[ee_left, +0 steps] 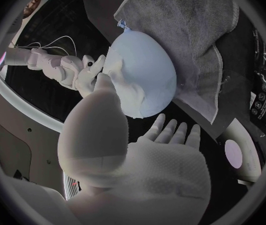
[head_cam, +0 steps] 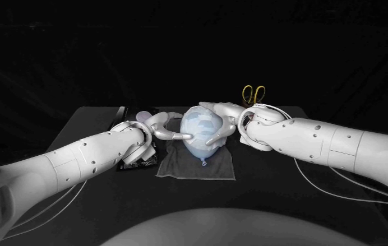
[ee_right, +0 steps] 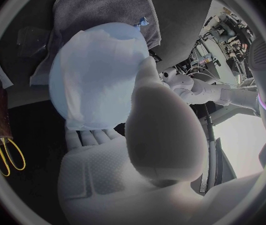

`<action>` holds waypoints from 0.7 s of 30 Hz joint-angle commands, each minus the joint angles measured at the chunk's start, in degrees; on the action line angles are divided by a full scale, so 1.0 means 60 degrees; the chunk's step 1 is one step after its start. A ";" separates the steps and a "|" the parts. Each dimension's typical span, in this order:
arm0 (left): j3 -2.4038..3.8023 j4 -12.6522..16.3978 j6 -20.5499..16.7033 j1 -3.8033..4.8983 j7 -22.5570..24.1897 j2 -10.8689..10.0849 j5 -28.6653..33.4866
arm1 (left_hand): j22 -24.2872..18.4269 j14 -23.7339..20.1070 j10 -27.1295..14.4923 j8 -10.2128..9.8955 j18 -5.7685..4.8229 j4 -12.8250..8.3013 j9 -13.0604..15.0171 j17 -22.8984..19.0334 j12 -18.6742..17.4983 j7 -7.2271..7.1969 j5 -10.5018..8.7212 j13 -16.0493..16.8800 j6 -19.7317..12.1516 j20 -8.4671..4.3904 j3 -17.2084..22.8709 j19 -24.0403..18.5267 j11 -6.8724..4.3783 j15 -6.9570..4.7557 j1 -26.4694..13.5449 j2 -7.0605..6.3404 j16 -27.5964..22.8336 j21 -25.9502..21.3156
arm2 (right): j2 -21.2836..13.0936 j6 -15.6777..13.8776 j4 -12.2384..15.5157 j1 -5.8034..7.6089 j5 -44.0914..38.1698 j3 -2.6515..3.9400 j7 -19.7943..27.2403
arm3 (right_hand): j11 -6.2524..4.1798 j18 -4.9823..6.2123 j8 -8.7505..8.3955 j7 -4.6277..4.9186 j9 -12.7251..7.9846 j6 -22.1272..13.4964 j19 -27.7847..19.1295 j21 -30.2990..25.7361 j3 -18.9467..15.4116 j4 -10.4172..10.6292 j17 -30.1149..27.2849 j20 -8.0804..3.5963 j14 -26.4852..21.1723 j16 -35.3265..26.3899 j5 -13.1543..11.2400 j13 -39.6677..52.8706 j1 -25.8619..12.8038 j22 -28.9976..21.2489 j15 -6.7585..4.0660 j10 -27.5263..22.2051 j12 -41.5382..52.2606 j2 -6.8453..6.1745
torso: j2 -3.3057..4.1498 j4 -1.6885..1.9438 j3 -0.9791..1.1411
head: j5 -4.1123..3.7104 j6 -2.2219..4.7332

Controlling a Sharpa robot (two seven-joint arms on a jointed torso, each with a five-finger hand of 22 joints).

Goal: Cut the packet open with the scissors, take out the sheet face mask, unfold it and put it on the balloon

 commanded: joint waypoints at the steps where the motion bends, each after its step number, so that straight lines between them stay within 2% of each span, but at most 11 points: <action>1: 0.0017 0.0122 -0.1116 0.0031 0.1119 -0.0077 0.1064 | -0.0009 0.0074 0.0146 0.0076 -0.0179 -0.0005 0.0027 0.0026 0.0070 0.0909 0.0061 0.0017 0.0099 0.0008 0.0047 0.0029 0.0042 -0.0001 0.0122 0.0026 0.0049 0.0044 | -0.0092 -0.1104 0.0128 -0.0022 0.0825 -0.0013 0.1370 | 0.0100 0.0194 0.0086 0.0992 0.0056 0.0144 0.0305 0.0090 0.0136 0.0007 0.0109 -0.0012 0.0265 0.0108 -0.0017 0.0034 0.0218 0.0051 0.0082 0.0258 0.0082 0.0000 | 0.0011 0.0003 -0.0005 | -0.0024 0.0000; 6: 0.0032 0.0315 -0.1411 0.0077 0.1431 -0.0250 0.1457 | -0.0012 0.0064 0.0187 0.0106 -0.0191 -0.0008 0.0045 0.0016 0.0067 0.0937 0.0061 0.0015 0.0137 0.0017 0.0051 0.0032 0.0061 0.0013 0.0223 0.0024 0.0036 0.0045 | -0.0286 -0.1792 0.0340 -0.0012 0.1578 -0.0008 0.2368 | 0.0006 0.0158 0.0084 0.0924 0.0045 0.0106 0.0106 0.0023 -0.0014 0.0010 0.0012 -0.0006 0.0074 0.0036 -0.0011 0.0002 0.0133 -0.0005 0.0030 0.0145 0.0020 -0.0062 | -0.0002 -0.0001 0.0000 | -0.0061 0.0000; 8: 0.0033 0.0377 -0.1440 0.0104 0.1446 -0.0308 0.1543 | -0.0011 0.0062 0.0192 0.0098 -0.0193 -0.0004 0.0043 0.0014 0.0064 0.0949 0.0060 0.0013 0.0132 0.0017 0.0040 0.0039 0.0066 0.0018 0.0253 0.0014 0.0033 0.0047 | -0.0365 -0.1935 0.0450 0.0008 0.1831 -0.0004 0.2622 | -0.0036 0.0152 0.0146 0.0929 0.0135 0.0243 -0.0005 -0.0012 -0.0019 0.0008 0.0019 -0.0004 0.0087 0.0038 -0.0018 0.0019 0.0109 -0.0031 0.0040 0.0261 0.0041 0.0013 | -0.0007 0.0000 0.0001 | -0.0103 0.0000; 9: 0.0033 0.0430 -0.1434 0.0119 0.1443 -0.0351 0.1602 | -0.0012 0.0058 0.0191 0.0098 -0.0194 -0.0003 0.0044 0.0011 0.0061 0.0961 0.0058 0.0011 0.0133 0.0017 0.0022 0.0039 0.0070 0.0022 0.0265 0.0001 0.0029 0.0047 | -0.0428 -0.1991 0.0552 0.0029 0.1985 0.0001 0.2762 | -0.0215 0.0152 0.0170 0.0772 0.0151 0.0276 -0.0090 -0.0040 -0.0113 -0.0008 0.0007 -0.0001 0.0067 0.0030 -0.0017 0.0020 0.0064 -0.0051 0.0094 0.0285 0.0039 0.0003 | -0.0003 -0.0008 0.0003 | -0.0101 0.0000; 10: 0.0033 0.0462 -0.1425 0.0125 0.1440 -0.0375 0.1628 | -0.0011 0.0054 0.0194 0.0103 -0.0194 -0.0003 0.0046 0.0009 0.0060 0.0969 0.0057 0.0011 0.0138 0.0017 0.0017 0.0043 0.0077 0.0022 0.0269 -0.0001 0.0027 0.0048 | -0.0467 -0.2003 0.0615 0.0047 0.2063 0.0004 0.2820 | -0.0301 0.0155 0.0153 0.0665 0.0123 0.0224 -0.0114 -0.0047 -0.0228 0.0010 0.0004 -0.0001 0.0064 0.0026 -0.0018 0.0017 0.0019 -0.0057 0.0078 0.0277 0.0031 0.0004 | 0.0000 -0.0012 0.0003 | -0.0113 0.0000; 13: 0.0032 0.0574 -0.1401 0.0137 0.1447 -0.0451 0.1720 | -0.0011 0.0052 0.0179 0.0106 -0.0195 -0.0003 0.0048 0.0007 0.0053 0.0991 0.0052 0.0006 0.0143 0.0017 0.0002 0.0046 0.0094 0.0029 0.0276 -0.0014 0.0024 0.0048 | -0.0602 -0.1943 0.0804 0.0127 0.2234 0.0011 0.2905 | -0.0323 0.0154 0.0140 0.0621 0.0102 0.0182 -0.0159 -0.0056 -0.0368 0.0010 -0.0019 0.0000 0.0021 0.0012 -0.0014 0.0010 -0.0031 -0.0065 0.0066 0.0246 0.0021 -0.0028 | 0.0003 -0.0007 -0.0004 | -0.0109 0.0000; 16: 0.0031 0.0761 -0.1354 0.0144 0.1500 -0.0584 0.1948 | -0.0013 0.0067 0.0181 0.0113 -0.0196 -0.0003 0.0052 0.0017 0.0051 0.0993 0.0049 0.0006 0.0151 0.0017 -0.0012 0.0041 0.0094 0.0040 0.0278 -0.0022 0.0031 0.0046 | -0.0799 -0.1848 0.1027 0.0235 0.2459 0.0016 0.2941 | -0.0403 0.0151 0.0092 0.0510 0.0033 0.0054 -0.0245 -0.0071 -0.0586 0.0013 -0.0064 0.0002 -0.0067 -0.0017 -0.0008 -0.0006 -0.0114 -0.0079 0.0129 0.0128 0.0001 -0.0053 | -0.0004 -0.0009 -0.0005 | -0.0114 0.0000; 21: 0.0077 0.1073 -0.1105 0.0169 0.1742 -0.0877 0.2829 | -0.0005 0.0185 0.0232 0.0167 -0.0191 -0.0003 0.0081 0.0078 0.0048 0.0960 0.0029 0.0008 0.0213 0.0014 0.0000 0.0087 0.0063 0.0128 0.0295 -0.0013 0.0092 0.0057 | -0.1216 -0.1795 0.1319 0.0363 0.2937 0.0046 0.3022 | -0.0427 0.0148 0.0092 0.0497 0.0038 0.0039 -0.0361 -0.0089 -0.0799 0.0016 -0.0100 0.0004 -0.0137 -0.0036 -0.0001 -0.0009 -0.0221 -0.0096 0.0144 0.0080 -0.0001 -0.0119 | -0.0022 0.0006 -0.0002 | -0.0154 0.0000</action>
